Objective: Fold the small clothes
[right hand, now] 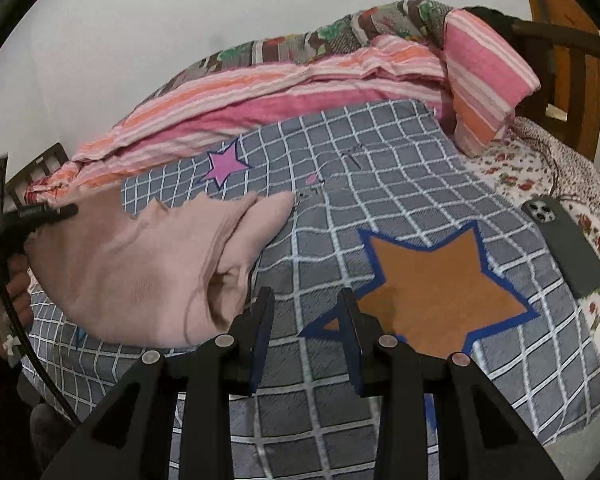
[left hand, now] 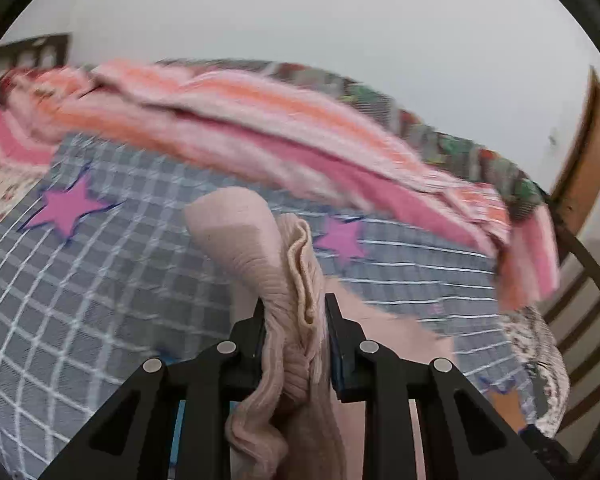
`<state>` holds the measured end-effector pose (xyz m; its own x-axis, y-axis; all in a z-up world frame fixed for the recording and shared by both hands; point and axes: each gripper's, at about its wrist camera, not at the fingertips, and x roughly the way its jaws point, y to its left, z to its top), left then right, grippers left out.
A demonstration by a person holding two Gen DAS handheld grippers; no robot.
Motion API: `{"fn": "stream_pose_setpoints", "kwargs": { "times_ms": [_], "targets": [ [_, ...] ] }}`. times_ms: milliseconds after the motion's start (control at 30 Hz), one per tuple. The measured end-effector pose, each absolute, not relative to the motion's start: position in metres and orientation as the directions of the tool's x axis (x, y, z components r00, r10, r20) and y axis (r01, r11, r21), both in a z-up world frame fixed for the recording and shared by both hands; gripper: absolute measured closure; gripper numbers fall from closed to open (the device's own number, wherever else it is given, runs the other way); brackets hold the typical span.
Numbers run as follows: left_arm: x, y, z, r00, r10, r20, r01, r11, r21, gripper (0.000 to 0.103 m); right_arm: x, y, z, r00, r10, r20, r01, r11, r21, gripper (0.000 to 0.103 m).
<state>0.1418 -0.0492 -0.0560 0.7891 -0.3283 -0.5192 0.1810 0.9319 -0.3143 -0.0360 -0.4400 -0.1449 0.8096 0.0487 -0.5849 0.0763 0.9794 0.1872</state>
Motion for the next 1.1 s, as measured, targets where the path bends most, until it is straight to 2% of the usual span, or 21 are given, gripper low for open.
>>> {"fn": "stream_pose_setpoints", "kwargs": {
  "times_ms": [133,267,333,467,533,600,667,767,800,833,933,1100],
  "targets": [
    [0.131,-0.118,-0.044,0.775,-0.351,-0.526,0.237,0.932,-0.273,0.080,-0.041,-0.452,-0.139,0.822,0.038,-0.568,0.084,0.979,0.188,0.070],
    [0.117,-0.181,-0.065,0.719,-0.415,-0.557,0.307,0.909,-0.282,0.083,-0.044,-0.462,-0.139,0.821,0.034,-0.569,0.102,0.973,0.205,0.070],
    [0.112,-0.213,-0.087,0.657,-0.474,-0.586,0.365,0.880,-0.303,0.091,-0.046,-0.466,-0.142,0.815,0.032,-0.578,0.110,0.972,0.210,0.070],
    [0.103,-0.257,-0.126,0.519,-0.509,-0.686,0.460,0.843,-0.278,0.091,-0.048,-0.467,-0.148,0.798,0.031,-0.601,0.113,0.973,0.201,0.070],
    [0.098,-0.248,-0.123,0.513,-0.539,-0.668,0.473,0.827,-0.305,0.091,-0.049,-0.465,-0.148,0.795,0.030,-0.606,0.107,0.976,0.190,0.070],
    [0.094,-0.224,-0.109,0.509,-0.604,-0.613,0.486,0.790,-0.375,0.091,-0.049,-0.462,-0.146,0.800,0.036,-0.598,0.093,0.979,0.183,0.070],
    [0.093,-0.198,-0.093,0.545,-0.614,-0.571,0.478,0.787,-0.391,0.088,-0.045,-0.460,-0.143,0.805,0.064,-0.589,0.070,0.977,0.201,0.067],
    [0.097,-0.154,-0.077,0.605,-0.589,-0.537,0.456,0.808,-0.372,0.069,-0.031,-0.457,-0.138,0.807,0.128,-0.577,0.033,0.965,0.261,0.059],
    [0.099,-0.135,-0.074,0.633,-0.552,-0.542,0.432,0.833,-0.345,0.054,-0.025,-0.455,-0.135,0.809,0.161,-0.565,0.013,0.957,0.291,0.057],
    [0.101,-0.124,-0.073,0.656,-0.525,-0.542,0.414,0.851,-0.323,0.047,-0.019,-0.451,-0.134,0.809,0.190,-0.556,-0.006,0.949,0.315,0.054],
    [0.103,-0.085,-0.079,0.730,-0.426,-0.535,0.342,0.905,-0.254,0.046,0.001,-0.437,-0.129,0.798,0.289,-0.529,-0.069,0.916,0.396,0.049],
    [0.105,-0.021,-0.104,0.720,-0.398,-0.569,0.273,0.916,-0.295,0.046,0.029,-0.403,-0.136,0.749,0.404,-0.525,-0.127,0.865,0.485,0.049]
  ]
}}
